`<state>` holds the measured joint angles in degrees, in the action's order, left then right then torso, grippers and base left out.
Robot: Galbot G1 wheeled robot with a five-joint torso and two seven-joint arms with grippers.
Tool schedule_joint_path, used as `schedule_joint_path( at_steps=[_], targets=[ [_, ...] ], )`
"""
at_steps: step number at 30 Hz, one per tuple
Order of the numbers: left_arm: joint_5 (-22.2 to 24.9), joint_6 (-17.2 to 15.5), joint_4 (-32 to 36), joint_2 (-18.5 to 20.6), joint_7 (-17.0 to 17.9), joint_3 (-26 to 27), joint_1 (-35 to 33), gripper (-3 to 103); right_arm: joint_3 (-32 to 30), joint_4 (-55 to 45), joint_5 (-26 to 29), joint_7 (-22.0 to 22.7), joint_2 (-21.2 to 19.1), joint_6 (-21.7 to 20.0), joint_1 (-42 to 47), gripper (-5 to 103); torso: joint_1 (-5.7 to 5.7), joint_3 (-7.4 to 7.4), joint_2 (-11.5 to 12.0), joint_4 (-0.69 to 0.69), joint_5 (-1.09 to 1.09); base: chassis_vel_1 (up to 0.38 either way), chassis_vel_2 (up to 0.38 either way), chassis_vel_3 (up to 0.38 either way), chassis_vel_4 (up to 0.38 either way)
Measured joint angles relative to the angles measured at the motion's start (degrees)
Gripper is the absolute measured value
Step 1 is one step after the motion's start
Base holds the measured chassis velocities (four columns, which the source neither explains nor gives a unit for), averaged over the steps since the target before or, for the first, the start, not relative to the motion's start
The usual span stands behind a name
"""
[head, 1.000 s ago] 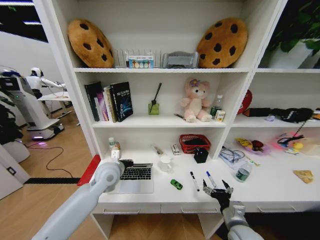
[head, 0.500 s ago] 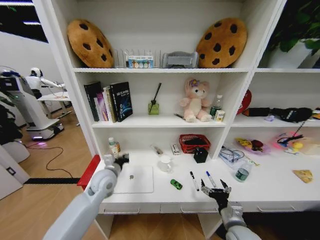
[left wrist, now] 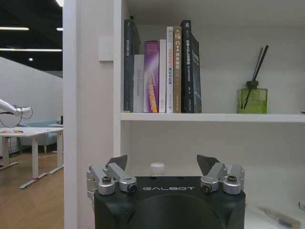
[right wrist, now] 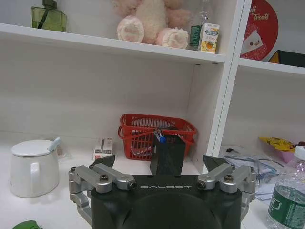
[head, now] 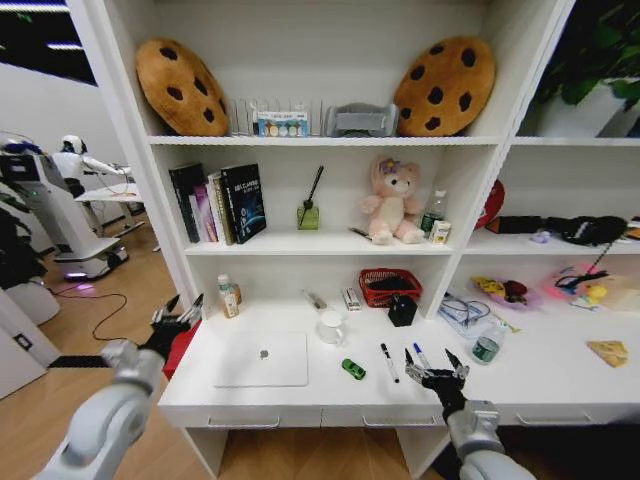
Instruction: Organize the objects on the table.
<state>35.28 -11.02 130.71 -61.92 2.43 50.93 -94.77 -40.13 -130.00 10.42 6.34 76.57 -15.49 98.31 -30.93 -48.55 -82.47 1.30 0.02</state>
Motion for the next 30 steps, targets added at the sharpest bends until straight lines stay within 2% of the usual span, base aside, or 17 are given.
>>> schedule_joint_path(
  at_steps=[2, 4, 5, 10, 13, 21, 30],
  targets=[
    [-2.5, 1.5, 1.5, -2.6, -2.9, 2.1, -5.8, 92, 0.1, -0.7, 0.0, 0.0, 0.0, -0.6, 0.0, 100, 0.00, 0.00, 0.0, 0.02, -0.02, 0.000, 0.000, 0.000, 0.000],
    [-2.8, 1.8, 1.8, -3.1, -3.2, 2.2, -6.9, 92, 0.1, -0.9, 0.0, 0.0, 0.0, -0.7, 0.0, 100, 0.00, 0.00, 0.0, 0.03, -0.02, 0.000, 0.000, 0.000, 0.000],
    [-3.5, 3.0, 2.8, -4.7, -3.6, 1.8, -10.4, 99, 0.1, -1.5, 0.0, 0.0, 0.1, -0.9, 0.3, 100, -0.01, 0.00, 0.0, 0.03, -0.01, 0.000, 0.000, 0.000, 0.000],
    [-5.1, 5.8, 4.8, -7.2, -4.3, 0.0, -14.8, 100, -0.3, -2.7, -0.3, 0.0, 0.4, -1.0, 1.6, 100, -0.01, 0.00, 0.0, 0.03, -0.01, 0.000, 0.000, 0.000, 0.000],
    [-5.3, 6.3, 5.5, -7.8, -4.3, -0.4, -15.0, 100, -0.5, -3.1, -0.7, 0.1, 0.7, -0.8, 2.1, 100, -0.01, 0.00, 0.0, 0.03, -0.01, 0.000, 0.000, 0.000, 0.000],
    [-6.9, 1.7, 8.6, -9.5, -2.4, -1.5, -11.7, 100, -0.4, -3.9, -2.3, 0.1, 1.5, 0.4, 3.5, 100, -0.02, -0.01, 0.0, 0.03, -0.01, 0.000, 0.000, 0.000, 0.000],
    [-7.0, 1.4, 8.6, -9.5, -2.1, -1.7, -11.5, 100, -1.1, -5.7, -1.5, 0.1, 0.6, -1.1, 3.5, 100, -0.02, -0.01, 0.0, 0.03, -0.02, 0.000, 0.000, 0.000, 0.000]
  ],
)
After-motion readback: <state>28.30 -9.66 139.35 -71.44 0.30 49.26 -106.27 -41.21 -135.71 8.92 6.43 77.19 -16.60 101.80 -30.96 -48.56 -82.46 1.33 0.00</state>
